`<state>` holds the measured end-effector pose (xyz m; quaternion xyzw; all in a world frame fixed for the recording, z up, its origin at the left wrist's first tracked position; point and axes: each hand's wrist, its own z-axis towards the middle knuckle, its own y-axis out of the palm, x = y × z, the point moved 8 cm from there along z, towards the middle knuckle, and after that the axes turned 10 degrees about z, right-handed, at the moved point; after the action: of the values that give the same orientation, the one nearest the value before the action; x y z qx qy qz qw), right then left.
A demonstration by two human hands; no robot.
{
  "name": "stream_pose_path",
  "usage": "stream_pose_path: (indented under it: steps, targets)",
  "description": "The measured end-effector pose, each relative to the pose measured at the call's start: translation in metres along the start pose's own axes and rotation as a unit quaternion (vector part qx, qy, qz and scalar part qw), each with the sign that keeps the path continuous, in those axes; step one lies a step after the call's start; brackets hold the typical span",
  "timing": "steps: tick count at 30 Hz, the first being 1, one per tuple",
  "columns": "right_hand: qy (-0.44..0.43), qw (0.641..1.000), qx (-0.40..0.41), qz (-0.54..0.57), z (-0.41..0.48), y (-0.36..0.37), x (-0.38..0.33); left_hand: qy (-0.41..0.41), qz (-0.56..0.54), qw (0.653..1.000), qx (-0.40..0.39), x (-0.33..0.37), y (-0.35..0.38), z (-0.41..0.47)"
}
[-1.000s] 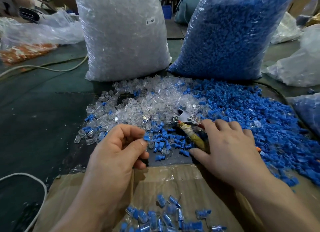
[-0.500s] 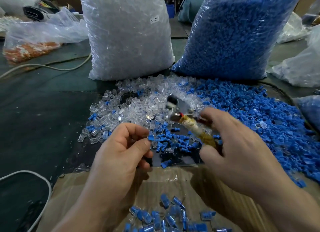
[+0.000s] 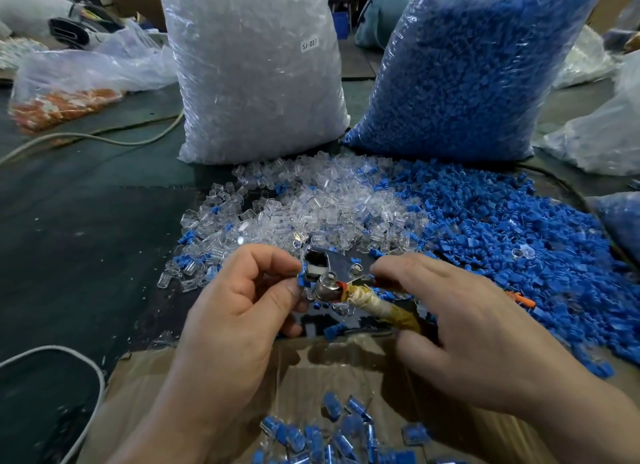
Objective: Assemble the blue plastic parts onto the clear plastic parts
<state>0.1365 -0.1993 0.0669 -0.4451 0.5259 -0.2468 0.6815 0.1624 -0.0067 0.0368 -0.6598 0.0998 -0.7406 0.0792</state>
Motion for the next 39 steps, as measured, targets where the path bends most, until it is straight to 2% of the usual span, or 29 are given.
stream_pose_path:
  steps: [8,13,19,26,30,33,36,39]
  targets:
    - [-0.013,1.0,-0.001,-0.013,0.001,0.001,0.0,0.006,0.019,1.0,0.003,0.0,0.002,-0.002]
    - [-0.016,1.0,0.003,-0.013,0.002,0.001,0.002,0.001,-0.019,1.0,-0.007,0.001,0.004,0.0]
    - [-0.022,0.999,0.014,-0.033,0.004,0.004,0.0,-0.003,0.02,1.0,0.006,-0.004,0.003,0.0]
    - [-0.026,0.999,0.024,-0.007,0.005,0.003,-0.001,-0.002,0.03,0.999,0.019,0.001,0.004,-0.002]
    - [0.007,0.998,0.052,-0.039,0.004,0.003,0.015,-0.014,0.039,0.998,0.047,0.002,-0.006,-0.002]
    - [0.045,0.992,0.077,-0.089,0.01,-0.003,0.032,-0.021,0.115,0.992,-0.038,0.004,0.001,-0.005]
    - [0.066,0.989,0.076,-0.111,0.017,0.001,0.044,0.016,0.249,0.958,-0.142,0.006,0.015,-0.012]
    - [0.06,0.987,0.094,-0.119,0.018,0.001,0.046,0.041,0.296,0.931,-0.21,0.007,0.024,-0.016]
